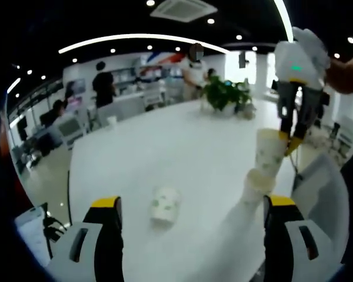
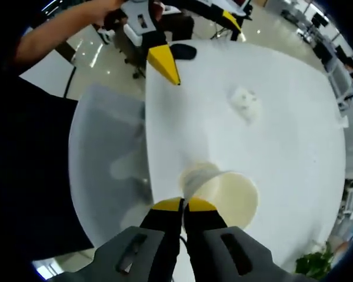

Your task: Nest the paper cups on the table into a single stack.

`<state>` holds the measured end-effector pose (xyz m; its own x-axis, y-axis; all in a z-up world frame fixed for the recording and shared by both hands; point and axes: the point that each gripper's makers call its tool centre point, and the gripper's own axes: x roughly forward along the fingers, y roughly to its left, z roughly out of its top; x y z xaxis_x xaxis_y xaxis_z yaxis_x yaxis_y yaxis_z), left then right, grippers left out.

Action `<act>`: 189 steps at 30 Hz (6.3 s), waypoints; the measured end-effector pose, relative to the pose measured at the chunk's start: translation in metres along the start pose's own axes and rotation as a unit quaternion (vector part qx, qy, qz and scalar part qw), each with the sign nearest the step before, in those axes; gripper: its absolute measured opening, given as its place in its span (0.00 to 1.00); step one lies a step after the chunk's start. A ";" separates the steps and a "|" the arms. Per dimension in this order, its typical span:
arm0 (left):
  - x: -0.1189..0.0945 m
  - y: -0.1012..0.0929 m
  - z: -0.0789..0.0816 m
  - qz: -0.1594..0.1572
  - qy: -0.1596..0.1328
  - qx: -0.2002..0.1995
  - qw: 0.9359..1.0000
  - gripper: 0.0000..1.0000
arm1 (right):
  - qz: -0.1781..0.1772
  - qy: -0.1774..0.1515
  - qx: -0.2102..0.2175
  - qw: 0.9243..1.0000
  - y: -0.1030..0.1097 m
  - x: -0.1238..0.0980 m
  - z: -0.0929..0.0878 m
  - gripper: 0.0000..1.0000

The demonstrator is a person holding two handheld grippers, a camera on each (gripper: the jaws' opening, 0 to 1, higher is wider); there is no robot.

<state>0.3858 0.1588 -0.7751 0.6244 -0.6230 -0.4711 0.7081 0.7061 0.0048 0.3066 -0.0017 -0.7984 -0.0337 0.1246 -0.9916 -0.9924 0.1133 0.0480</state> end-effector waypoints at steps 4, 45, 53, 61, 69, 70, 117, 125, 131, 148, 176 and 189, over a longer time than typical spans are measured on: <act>0.000 0.000 -0.001 0.001 0.002 0.000 1.000 0.98 | 0.001 0.009 0.000 1.000 0.000 0.008 -0.003 0.00; 0.005 0.006 -0.002 0.004 0.008 -0.008 1.000 0.98 | 0.003 0.010 0.054 0.998 -0.014 0.066 -0.011 0.00; 0.002 0.007 -0.002 0.006 0.008 -0.008 1.000 0.98 | 0.000 0.008 0.040 0.999 -0.014 0.064 -0.012 0.01; 0.000 0.009 -0.002 0.008 0.006 -0.005 1.000 0.98 | 0.002 -0.039 0.043 0.998 -0.016 0.046 0.001 0.22; 0.000 0.010 -0.001 0.008 0.002 -0.009 1.000 0.98 | 0.001 -0.122 0.069 0.990 -0.026 0.009 0.010 0.45; 0.000 0.010 -0.001 0.009 0.002 -0.009 1.000 0.98 | 0.000 -0.128 0.073 0.989 -0.027 0.005 0.009 0.46; 0.004 0.017 -0.032 0.041 -0.014 -0.028 0.999 0.98 | -0.210 -0.463 0.204 0.837 -0.112 -0.031 -0.149 1.00; 0.009 0.004 -0.038 0.041 -0.016 -0.029 0.999 0.98 | -0.222 -0.465 0.195 0.835 -0.100 -0.029 -0.164 1.00; 0.012 -0.004 -0.040 0.035 -0.020 -0.027 0.999 0.98 | -0.219 -0.465 0.193 0.836 -0.099 -0.027 -0.166 1.00; 0.019 0.007 -0.034 0.010 0.022 -0.010 1.000 0.98 | -0.206 -0.470 0.195 0.836 -0.100 -0.024 -0.157 1.00; 0.082 0.057 -0.034 -0.037 0.170 0.009 0.985 0.97 | -0.188 -0.468 0.204 0.839 -0.098 -0.011 -0.155 1.00; 0.111 0.063 -0.031 -0.057 0.220 0.010 0.974 0.92 | -0.181 -0.468 0.208 0.840 -0.103 -0.005 -0.152 1.00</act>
<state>0.4894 0.1447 -0.8543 0.3439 -0.4895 -0.8014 0.7732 0.6318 -0.0541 0.3908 -0.1639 -0.8168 0.5618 0.7062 -0.4310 -0.7839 0.6209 -0.0045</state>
